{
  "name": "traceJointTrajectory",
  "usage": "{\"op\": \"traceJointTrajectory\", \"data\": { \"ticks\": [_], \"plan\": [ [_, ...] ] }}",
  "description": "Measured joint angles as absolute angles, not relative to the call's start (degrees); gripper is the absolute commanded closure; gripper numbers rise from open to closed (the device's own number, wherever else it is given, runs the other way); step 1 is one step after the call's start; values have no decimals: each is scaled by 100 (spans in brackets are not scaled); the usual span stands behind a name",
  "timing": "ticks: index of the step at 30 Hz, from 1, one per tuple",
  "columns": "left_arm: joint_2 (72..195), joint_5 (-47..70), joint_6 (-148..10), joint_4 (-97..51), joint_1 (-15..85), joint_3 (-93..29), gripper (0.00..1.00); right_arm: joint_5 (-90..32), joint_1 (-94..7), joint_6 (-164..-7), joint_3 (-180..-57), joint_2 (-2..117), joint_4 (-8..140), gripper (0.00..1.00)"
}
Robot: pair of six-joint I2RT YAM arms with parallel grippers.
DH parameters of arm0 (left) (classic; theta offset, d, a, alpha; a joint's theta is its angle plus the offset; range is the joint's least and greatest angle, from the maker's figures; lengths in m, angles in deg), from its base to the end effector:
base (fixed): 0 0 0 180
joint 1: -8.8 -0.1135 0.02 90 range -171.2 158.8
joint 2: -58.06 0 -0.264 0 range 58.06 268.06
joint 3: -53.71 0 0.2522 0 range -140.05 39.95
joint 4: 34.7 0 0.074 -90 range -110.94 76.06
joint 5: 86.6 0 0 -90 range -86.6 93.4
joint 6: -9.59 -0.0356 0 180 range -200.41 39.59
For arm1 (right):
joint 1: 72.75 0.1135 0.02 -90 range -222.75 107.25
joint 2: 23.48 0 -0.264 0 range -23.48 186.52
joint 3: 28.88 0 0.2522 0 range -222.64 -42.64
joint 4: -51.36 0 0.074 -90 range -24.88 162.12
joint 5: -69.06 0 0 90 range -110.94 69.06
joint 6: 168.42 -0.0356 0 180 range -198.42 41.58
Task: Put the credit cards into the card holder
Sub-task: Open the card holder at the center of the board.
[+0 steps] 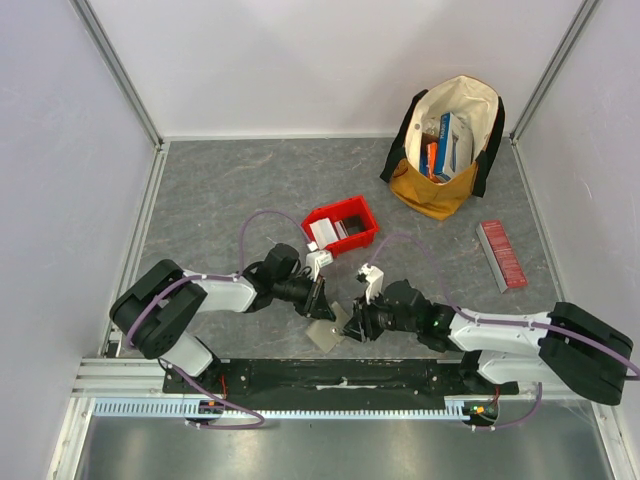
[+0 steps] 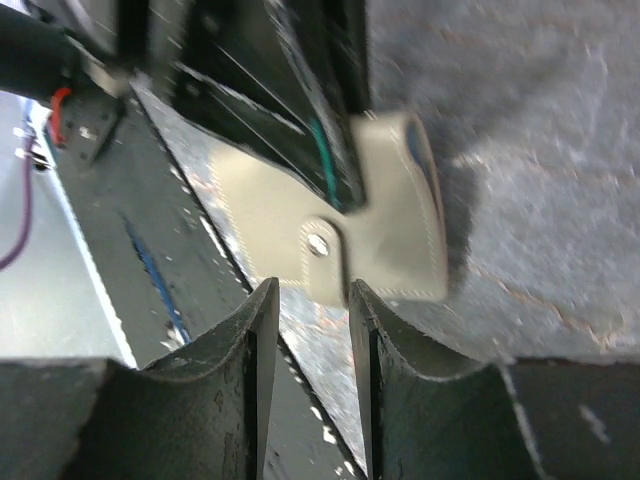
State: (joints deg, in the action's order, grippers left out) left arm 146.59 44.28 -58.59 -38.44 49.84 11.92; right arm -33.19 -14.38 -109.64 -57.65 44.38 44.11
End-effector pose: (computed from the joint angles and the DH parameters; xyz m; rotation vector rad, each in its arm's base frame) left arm 0.1807 -0.1882 0.1249 0.8058 2.3650 -1.3435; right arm 0.1030 0.1816 0.1416 -0.6830 2.2353 1.0919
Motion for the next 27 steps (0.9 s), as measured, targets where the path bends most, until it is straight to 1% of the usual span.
{"op": "traceJointTrajectory", "data": {
  "ticks": [5, 13, 17, 23, 27],
  "plan": [
    [14659, 4426, -5909, -3739, 5019, 1118, 98, -3439, -1434, -10918, -6067, 4392, 4245, 57],
    [14650, 4424, -5951, -3649, 5021, 1083, 98, -3503, -1434, -10872, -6220, 5076, 4218, 57],
    [14644, 4424, -5990, -3621, 5021, 1074, 98, -3501, -1434, -10872, -6220, 5176, 4255, 55],
    [14596, 4420, -6040, -3551, 5019, 1074, 98, -3752, -1440, -10870, -6220, 5369, 4063, 57],
    [14556, 4420, -6075, -3398, 5019, 1074, 98, -4078, -1438, -10866, -6255, 5598, 3860, 57]
  ]
}}
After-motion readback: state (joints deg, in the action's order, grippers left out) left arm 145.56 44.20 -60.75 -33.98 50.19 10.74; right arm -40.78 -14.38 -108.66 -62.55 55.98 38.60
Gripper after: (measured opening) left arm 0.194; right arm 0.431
